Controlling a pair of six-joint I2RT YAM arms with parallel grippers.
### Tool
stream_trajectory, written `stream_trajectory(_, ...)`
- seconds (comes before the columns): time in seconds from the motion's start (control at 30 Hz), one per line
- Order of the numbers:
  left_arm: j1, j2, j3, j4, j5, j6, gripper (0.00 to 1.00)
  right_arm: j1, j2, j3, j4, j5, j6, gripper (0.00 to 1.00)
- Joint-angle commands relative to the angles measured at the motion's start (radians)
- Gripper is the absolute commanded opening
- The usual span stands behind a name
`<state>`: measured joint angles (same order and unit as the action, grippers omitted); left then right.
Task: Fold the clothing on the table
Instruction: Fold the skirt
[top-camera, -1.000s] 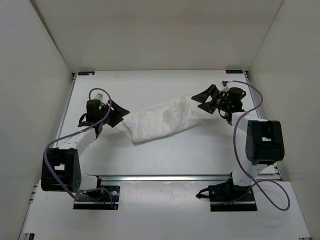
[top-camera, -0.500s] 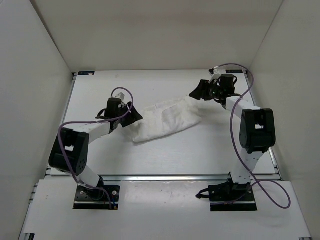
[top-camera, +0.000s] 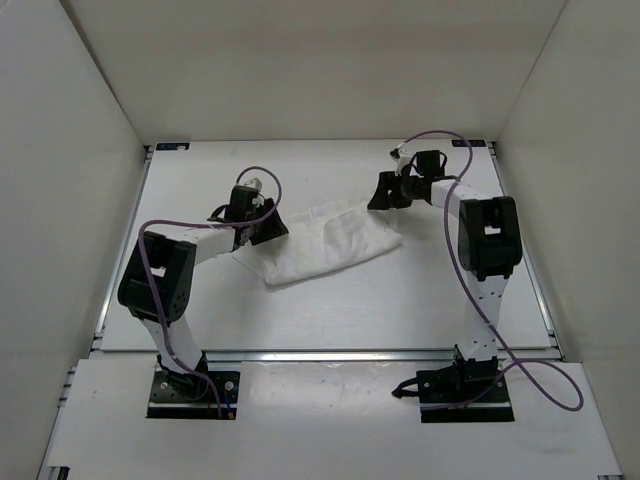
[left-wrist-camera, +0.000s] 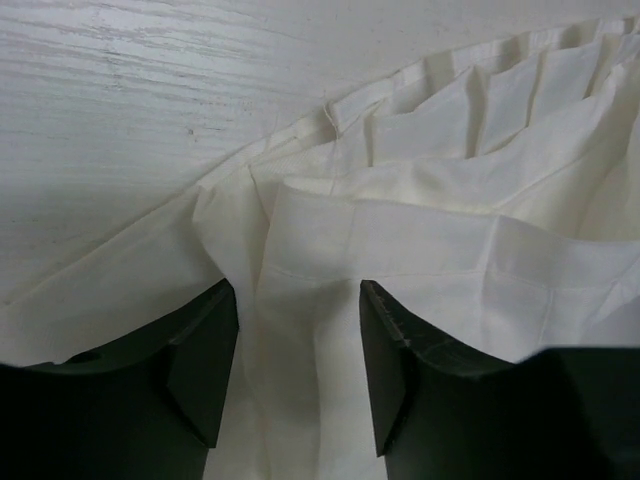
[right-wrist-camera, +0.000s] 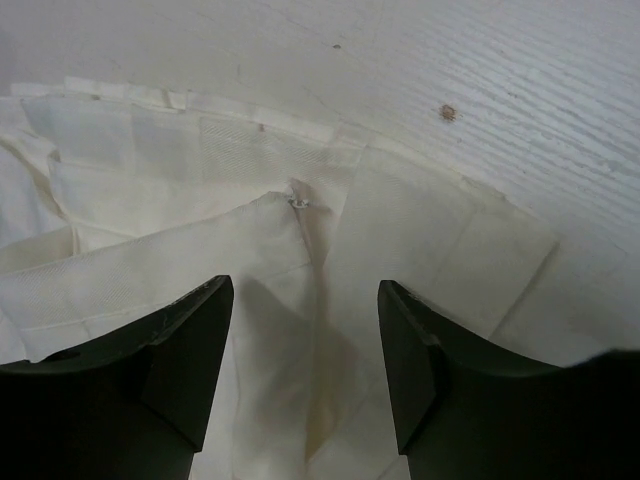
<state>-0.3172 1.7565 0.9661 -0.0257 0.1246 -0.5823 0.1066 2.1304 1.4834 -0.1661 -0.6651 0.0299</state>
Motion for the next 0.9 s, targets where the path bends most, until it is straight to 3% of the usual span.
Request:
stream_trajectory(0.0,-0.008,0.021,0.042,-0.006,-0.002,0.021,0.59,0.022,0.040,0.096,-0.087,0.009,-0.076,0.57)
stream_trajectory(0.13,-0.005,0.055,0.060,0.003,0.015,0.027,0.49,0.035,0.074,0.146,-0.141,-0.013,-0.099,0.52)
stream_trajectory(0.23,-0.002,0.075,0.074,-0.002,0.040,0.042,0.24,0.033,0.091,0.158,-0.165,-0.044,-0.117,0.25)
stream_trajectory(0.27,-0.005,0.084,0.077,0.001,0.041,0.038,0.18,0.031,0.086,0.163,-0.179,-0.047,-0.110,0.02)
stream_trajectory(0.33,-0.002,0.090,0.082,0.001,0.052,0.045,0.02,0.025,0.080,0.167,-0.200,-0.048,-0.105,0.00)
stream_trajectory(0.37,-0.002,0.089,0.094,-0.012,0.059,0.052,0.00,0.018,0.077,0.163,-0.217,-0.053,-0.099,0.00)
stream_trajectory(0.57,0.036,0.019,0.056,-0.052,0.075,0.099,0.00,-0.022,-0.127,-0.110,-0.236,-0.154,0.022,0.00)
stream_trajectory(0.63,0.044,-0.041,0.004,-0.048,0.095,0.105,0.00,0.010,-0.287,-0.243,-0.245,-0.108,0.047,0.00)
stream_trajectory(0.77,0.056,-0.211,-0.093,-0.074,0.115,0.125,0.00,0.131,-0.560,-0.359,-0.262,0.045,0.076,0.00)
stream_trajectory(0.87,0.070,-0.327,-0.141,-0.077,0.132,0.115,0.00,0.119,-0.703,-0.438,-0.247,0.045,0.128,0.01)
